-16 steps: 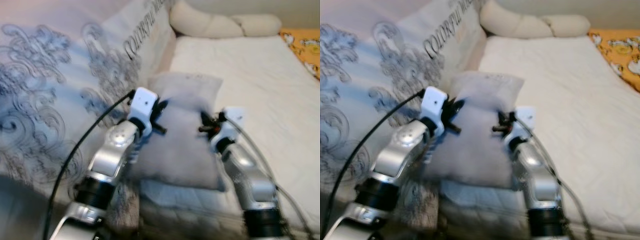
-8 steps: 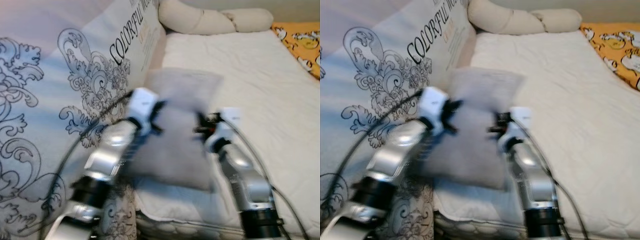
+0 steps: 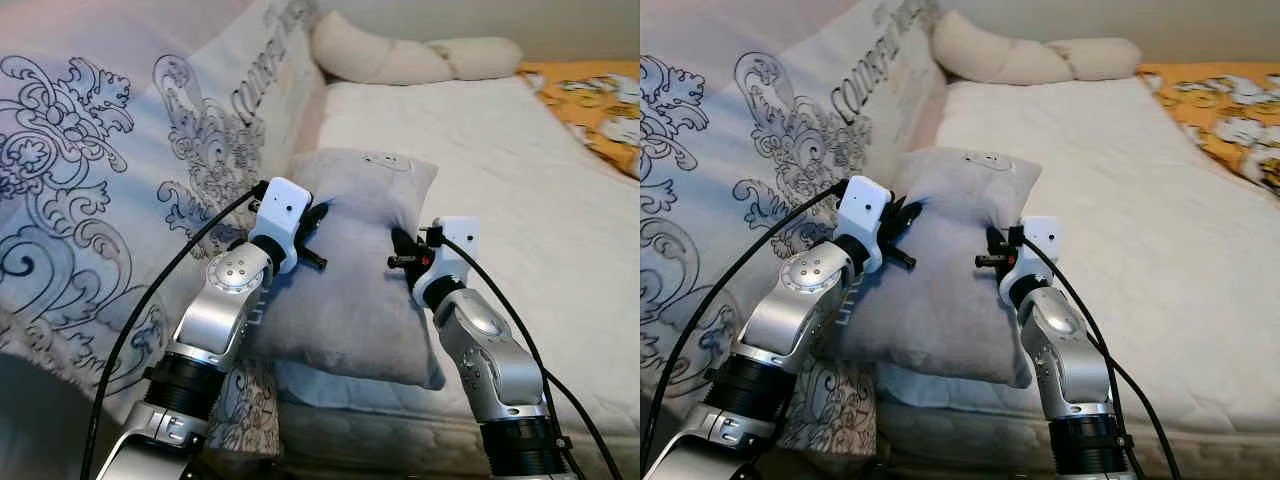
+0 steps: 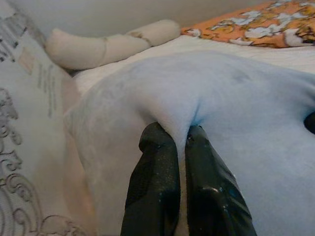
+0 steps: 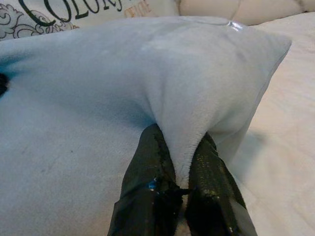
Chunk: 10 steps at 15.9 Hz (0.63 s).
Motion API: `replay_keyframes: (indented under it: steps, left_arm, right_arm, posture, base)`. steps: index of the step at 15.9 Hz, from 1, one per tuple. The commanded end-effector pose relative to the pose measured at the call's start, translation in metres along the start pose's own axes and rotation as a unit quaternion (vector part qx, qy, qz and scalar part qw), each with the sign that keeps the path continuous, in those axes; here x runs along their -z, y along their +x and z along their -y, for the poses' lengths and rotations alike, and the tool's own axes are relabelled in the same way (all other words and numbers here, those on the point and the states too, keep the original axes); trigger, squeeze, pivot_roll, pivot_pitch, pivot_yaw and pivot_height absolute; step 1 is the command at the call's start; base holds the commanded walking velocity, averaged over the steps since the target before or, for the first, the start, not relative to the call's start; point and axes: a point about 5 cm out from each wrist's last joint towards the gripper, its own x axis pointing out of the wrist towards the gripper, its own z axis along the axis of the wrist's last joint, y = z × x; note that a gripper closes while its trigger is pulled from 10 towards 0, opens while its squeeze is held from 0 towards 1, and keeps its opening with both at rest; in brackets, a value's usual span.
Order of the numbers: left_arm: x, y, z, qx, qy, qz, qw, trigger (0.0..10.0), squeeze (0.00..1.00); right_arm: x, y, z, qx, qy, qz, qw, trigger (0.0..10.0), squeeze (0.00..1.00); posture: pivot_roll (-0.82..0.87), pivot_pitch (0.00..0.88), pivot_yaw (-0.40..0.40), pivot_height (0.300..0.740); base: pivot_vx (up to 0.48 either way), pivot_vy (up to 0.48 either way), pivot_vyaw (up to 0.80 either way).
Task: Clean up the room
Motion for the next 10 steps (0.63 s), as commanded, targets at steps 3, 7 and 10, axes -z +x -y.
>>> replay_keyframes:
  steps: [3, 7, 10]
  left_arm:
    - [-0.0106, 0.0012, -0.0057, -0.009, 0.017, 0.018, 1.0, 10.0, 0.0]
    - [-0.0086, 0.0019, -0.0045, -0.006, 0.02, 0.012, 1.0, 10.0, 0.0]
    - [-0.0085, 0.0021, -0.0045, -0.006, 0.016, 0.014, 1.0, 10.0, 0.0]
  right_arm:
    - [-0.0035, 0.002, 0.0047, 0.016, -0.003, 0.006, 1.0, 10.0, 0.0]
    - [-0.0025, 0.0018, 0.0053, 0.02, -0.002, 0.005, 1.0, 10.0, 0.0]
    - [-0.0021, 0.0018, 0.0053, 0.021, -0.002, 0.005, 1.0, 10.0, 0.0]
  posture:
    - [-0.06, 0.0, 0.066, 0.74]
    - [-0.06, 0.0, 0.069, 0.74]
    - [-0.07, 0.0, 0.069, 0.74]
  base:
    - [0.0, 0.0, 0.0]
    - [0.0, 0.0, 0.0]
    - [0.0, 0.0, 0.0]
